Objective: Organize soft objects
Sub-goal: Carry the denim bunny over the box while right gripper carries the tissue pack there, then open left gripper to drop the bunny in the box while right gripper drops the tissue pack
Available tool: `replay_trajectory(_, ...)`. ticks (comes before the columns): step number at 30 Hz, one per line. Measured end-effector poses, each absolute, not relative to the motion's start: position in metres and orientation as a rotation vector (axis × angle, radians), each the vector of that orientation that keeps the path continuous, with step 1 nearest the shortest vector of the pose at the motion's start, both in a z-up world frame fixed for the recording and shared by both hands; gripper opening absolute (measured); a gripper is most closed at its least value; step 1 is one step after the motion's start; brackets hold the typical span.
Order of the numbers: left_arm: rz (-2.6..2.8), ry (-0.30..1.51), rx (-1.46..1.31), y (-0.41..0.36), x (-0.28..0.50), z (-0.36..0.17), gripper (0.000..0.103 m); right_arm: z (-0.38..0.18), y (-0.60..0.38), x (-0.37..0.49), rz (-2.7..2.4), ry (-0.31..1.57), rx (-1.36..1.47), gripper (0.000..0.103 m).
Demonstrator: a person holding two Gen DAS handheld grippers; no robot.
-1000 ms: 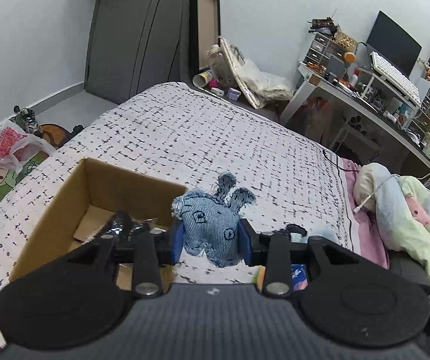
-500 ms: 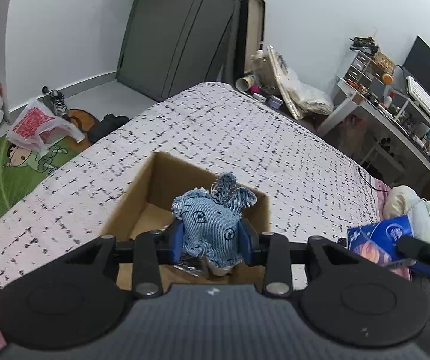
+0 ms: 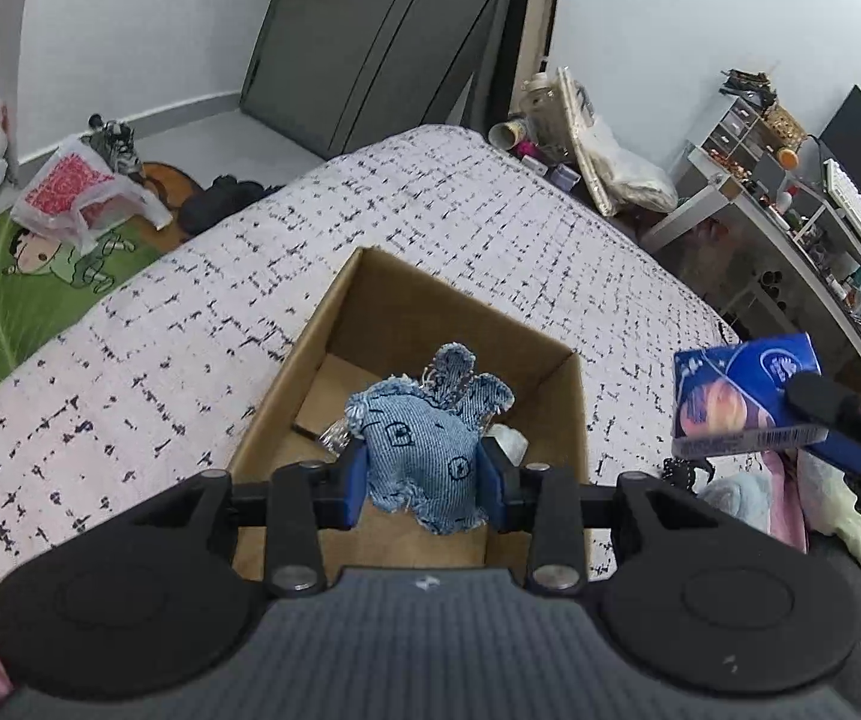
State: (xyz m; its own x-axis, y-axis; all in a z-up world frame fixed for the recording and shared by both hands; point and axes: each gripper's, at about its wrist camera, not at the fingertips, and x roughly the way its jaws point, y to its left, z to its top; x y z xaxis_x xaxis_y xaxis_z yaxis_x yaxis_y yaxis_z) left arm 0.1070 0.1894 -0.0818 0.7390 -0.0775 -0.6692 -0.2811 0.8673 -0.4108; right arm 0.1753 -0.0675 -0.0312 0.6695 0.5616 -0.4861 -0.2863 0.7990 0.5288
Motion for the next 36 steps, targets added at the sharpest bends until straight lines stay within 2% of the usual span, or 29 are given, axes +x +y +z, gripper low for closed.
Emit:
replay_trajectory(11,0.165,0.806,-0.538,0.194,0.111,-0.098,0.040,-0.046,-0.033,0.178,0.534,0.743,0.404,0.020)
replay_trajectory(15,0.188,0.789,-0.532,0.195,0.111,-0.093,0.051,-0.056,-0.024,0.181,0.533,0.784,0.392,0.020)
replay_trajectory(19,0.206,0.760,-0.570,0.202,0.105,-0.089,0.056,-0.065,-0.017,0.182,0.530,0.820,0.379,0.020)
replay_trajectory(31,0.208,0.745,-0.583,0.205,0.103,-0.083,0.059,-0.083,0.008,0.184,0.576,0.888,0.338,0.021)
replay_trajectory(34,0.220,0.752,-0.574,0.206,0.104,-0.083,0.060,-0.083,0.011,0.188,0.577,0.906,0.320,0.026)
replay_trajectory(36,0.211,0.756,-0.573,0.206,0.104,-0.083,0.063,-0.081,0.007,0.188,0.574,0.901,0.312,0.038)
